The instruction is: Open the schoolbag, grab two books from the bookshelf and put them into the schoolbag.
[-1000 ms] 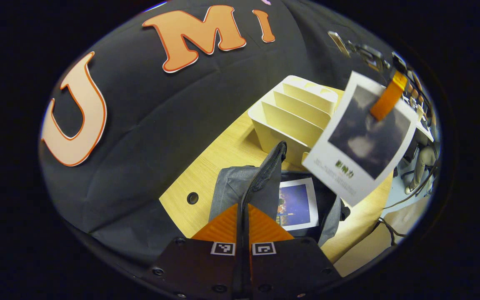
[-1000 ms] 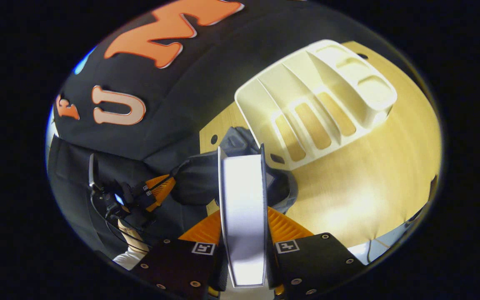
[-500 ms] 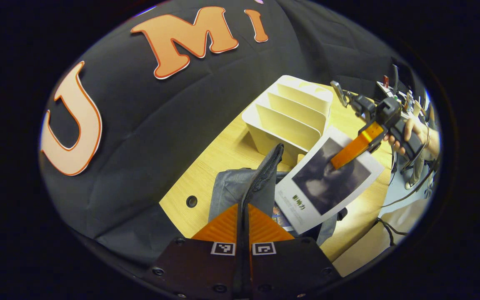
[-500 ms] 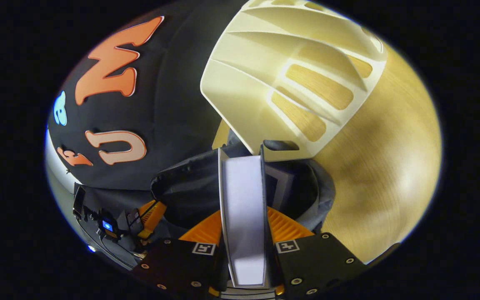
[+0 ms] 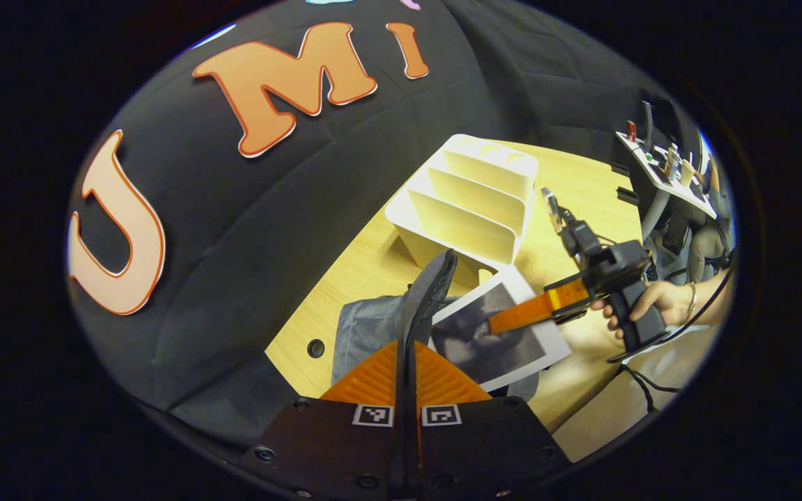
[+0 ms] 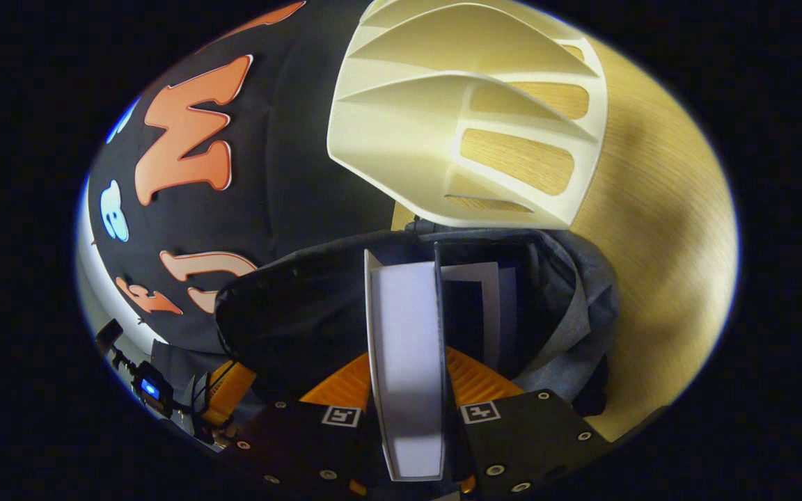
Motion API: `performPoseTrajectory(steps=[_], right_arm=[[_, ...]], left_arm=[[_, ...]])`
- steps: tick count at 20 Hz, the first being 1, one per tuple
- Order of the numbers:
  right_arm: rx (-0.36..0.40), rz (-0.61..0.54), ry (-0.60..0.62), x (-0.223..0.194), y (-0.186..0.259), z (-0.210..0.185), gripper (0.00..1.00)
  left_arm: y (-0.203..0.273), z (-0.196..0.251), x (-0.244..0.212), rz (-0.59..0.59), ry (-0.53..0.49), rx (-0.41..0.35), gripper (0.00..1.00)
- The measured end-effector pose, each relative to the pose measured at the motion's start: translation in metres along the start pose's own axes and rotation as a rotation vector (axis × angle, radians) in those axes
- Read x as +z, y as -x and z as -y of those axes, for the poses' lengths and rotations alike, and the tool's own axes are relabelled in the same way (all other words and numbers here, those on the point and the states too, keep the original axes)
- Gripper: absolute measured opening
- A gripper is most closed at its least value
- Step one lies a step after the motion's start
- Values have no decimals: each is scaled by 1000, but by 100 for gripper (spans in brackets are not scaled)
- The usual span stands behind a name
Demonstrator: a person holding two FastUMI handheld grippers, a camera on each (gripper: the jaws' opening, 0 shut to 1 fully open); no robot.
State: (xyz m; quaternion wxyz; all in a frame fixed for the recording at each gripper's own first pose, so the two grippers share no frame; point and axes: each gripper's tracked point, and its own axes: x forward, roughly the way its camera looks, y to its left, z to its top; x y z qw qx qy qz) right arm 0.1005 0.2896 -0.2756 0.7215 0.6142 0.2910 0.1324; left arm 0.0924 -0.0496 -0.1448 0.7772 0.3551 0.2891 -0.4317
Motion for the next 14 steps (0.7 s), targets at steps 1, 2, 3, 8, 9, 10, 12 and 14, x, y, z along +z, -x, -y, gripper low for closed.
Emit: performPoseTrajectory(steps=[1,2,3,8,9,10,12,14], right_arm=[[5,19,-8,-1,-7,-3,37],[8,37,-9,-1,-15,-6,37],[9,52,-11,-4,-22,-8,37],[-13,105,-11,-13,-59,-18,39],[-51,114,-4,-12,-65,-12,38],[-87,119,-3,-13,-73,-7,40],[-156,108,-30,-14,-79,5,70],[-167,85,-43,-22,-76,5,86]], left_arm=[[2,3,4,5,-6,-3,1],[5,5,7,7,-9,-2,0],[8,6,7,9,-13,0,1],[18,9,9,14,-6,-5,1],[20,8,8,15,-6,-2,1],[22,9,7,18,-6,-1,1],[22,8,2,15,3,-4,1],[20,3,-6,9,31,-2,1]])
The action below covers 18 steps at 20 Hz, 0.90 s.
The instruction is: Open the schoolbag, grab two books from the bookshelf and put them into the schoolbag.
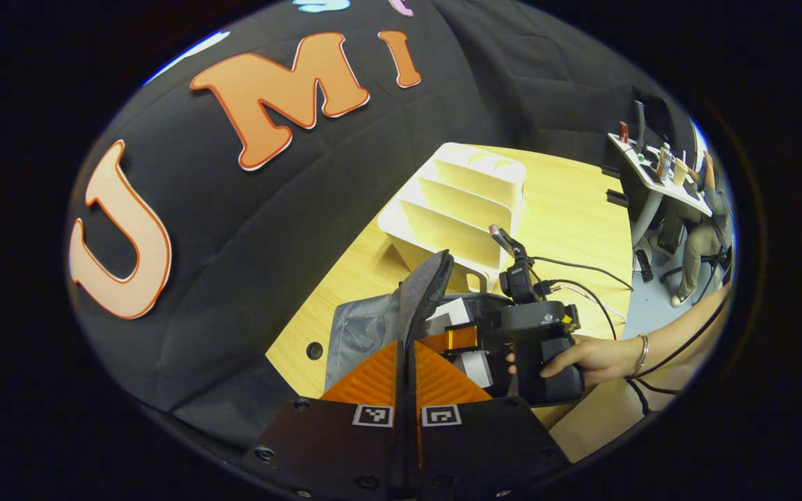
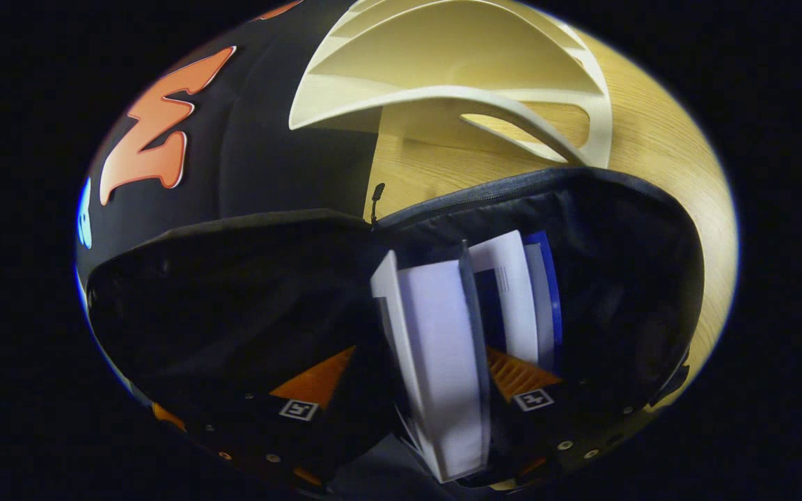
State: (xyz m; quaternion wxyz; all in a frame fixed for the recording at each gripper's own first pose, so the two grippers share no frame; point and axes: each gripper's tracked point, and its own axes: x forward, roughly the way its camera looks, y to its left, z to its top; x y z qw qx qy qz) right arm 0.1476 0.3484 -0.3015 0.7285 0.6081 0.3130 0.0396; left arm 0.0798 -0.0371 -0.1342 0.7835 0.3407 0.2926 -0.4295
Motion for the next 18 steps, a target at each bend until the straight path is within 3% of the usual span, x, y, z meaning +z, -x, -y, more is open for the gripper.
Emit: performPoseTrajectory(steps=[2,9,11,14,18], right_arm=[[-7,-39,-11,-6,8,-3,98],[-50,-58,-11,12,75,17,99],[-59,-27,-21,32,100,27,98],[-119,5,32,62,142,59,98],[-261,51,133,114,201,116,98]], left_arm=[[-1,-4,-6,4,16,8,1],[-15,10,-22,11,56,-3,0],[-24,28,-30,-2,102,-46,1],[-29,56,-39,-11,155,-86,3],[-41,91,-41,-24,257,-111,16]])
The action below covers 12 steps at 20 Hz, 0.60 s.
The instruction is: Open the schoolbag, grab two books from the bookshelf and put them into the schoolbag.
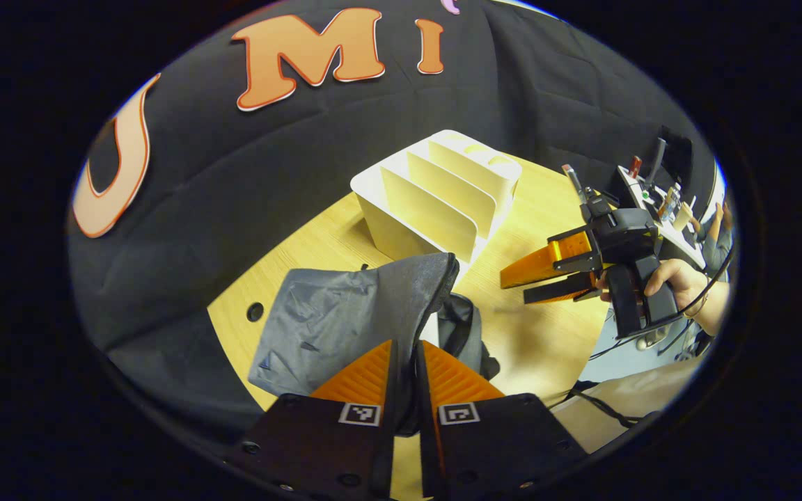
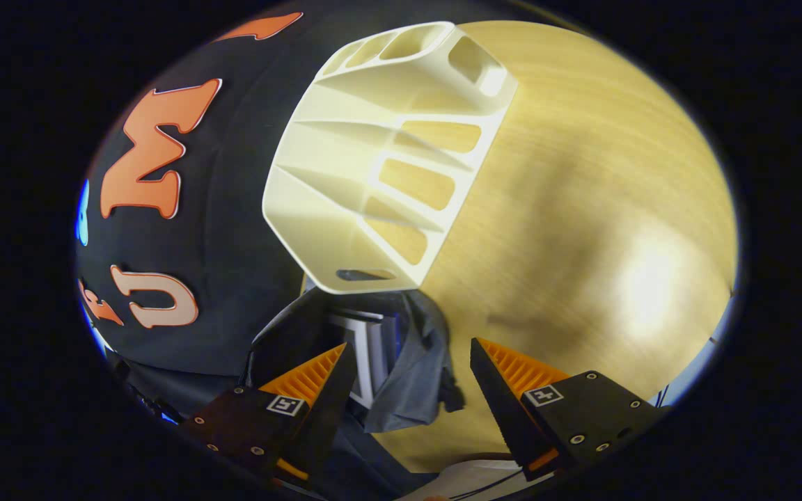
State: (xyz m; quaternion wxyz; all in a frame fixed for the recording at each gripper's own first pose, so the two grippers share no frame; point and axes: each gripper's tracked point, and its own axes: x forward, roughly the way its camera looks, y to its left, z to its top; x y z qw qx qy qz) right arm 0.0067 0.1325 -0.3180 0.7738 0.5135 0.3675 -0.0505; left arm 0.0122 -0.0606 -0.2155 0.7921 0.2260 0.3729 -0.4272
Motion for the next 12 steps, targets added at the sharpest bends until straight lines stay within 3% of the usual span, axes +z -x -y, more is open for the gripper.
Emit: performPoseTrajectory(steps=[2,3,4,6,7,9,12], right_arm=[[-31,-3,41,19,18,22,98],[-45,-11,77,23,31,15,98],[-63,-24,124,32,37,30,98],[-108,-26,238,55,55,35,99],[-121,-19,305,68,65,33,98],[-133,35,463,99,92,21,98],[-118,152,666,139,134,-12,98]], left_arm=[[-7,18,-3,-5,57,5,31],[-8,24,0,3,78,32,45],[-10,31,6,22,95,56,46],[-8,53,26,79,149,91,59],[-5,63,36,110,179,111,77],[-1,75,60,187,240,178,100],[14,78,106,380,339,333,99]])
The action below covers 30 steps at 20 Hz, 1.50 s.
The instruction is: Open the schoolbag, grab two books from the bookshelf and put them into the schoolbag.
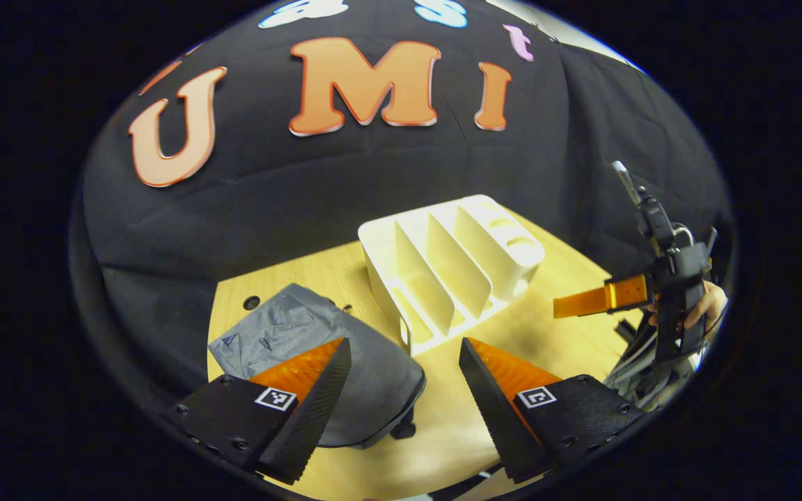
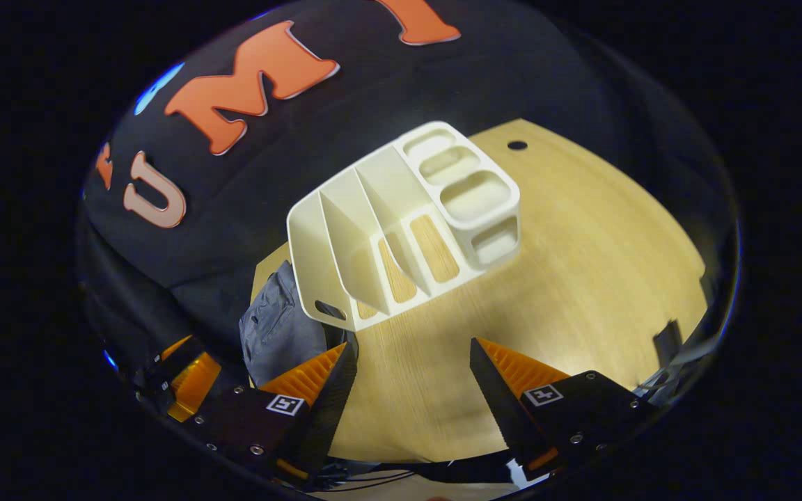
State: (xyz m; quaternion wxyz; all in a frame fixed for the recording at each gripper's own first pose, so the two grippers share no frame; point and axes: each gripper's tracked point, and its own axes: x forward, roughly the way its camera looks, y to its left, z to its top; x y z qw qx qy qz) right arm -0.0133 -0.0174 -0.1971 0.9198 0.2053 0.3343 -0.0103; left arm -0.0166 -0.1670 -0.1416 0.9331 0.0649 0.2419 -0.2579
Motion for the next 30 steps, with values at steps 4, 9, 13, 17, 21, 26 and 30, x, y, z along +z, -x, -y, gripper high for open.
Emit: performPoseTrajectory(steps=[4,9,13,17,21,26,30], right_arm=[[21,232,141,67,43,-17,98],[18,599,295,116,100,-44,97],[41,677,383,114,110,-51,97],[48,649,359,116,114,-64,97],[7,685,370,129,121,-61,97],[-66,716,326,134,132,-49,97],[-103,721,306,127,135,-46,97]], left_arm=[[24,14,72,277,110,107,98],[58,40,114,414,171,135,98],[77,49,130,444,173,164,98],[90,28,128,447,163,208,98],[96,5,136,465,141,232,99],[96,-9,132,453,110,205,99],[97,-18,120,439,109,181,99]])
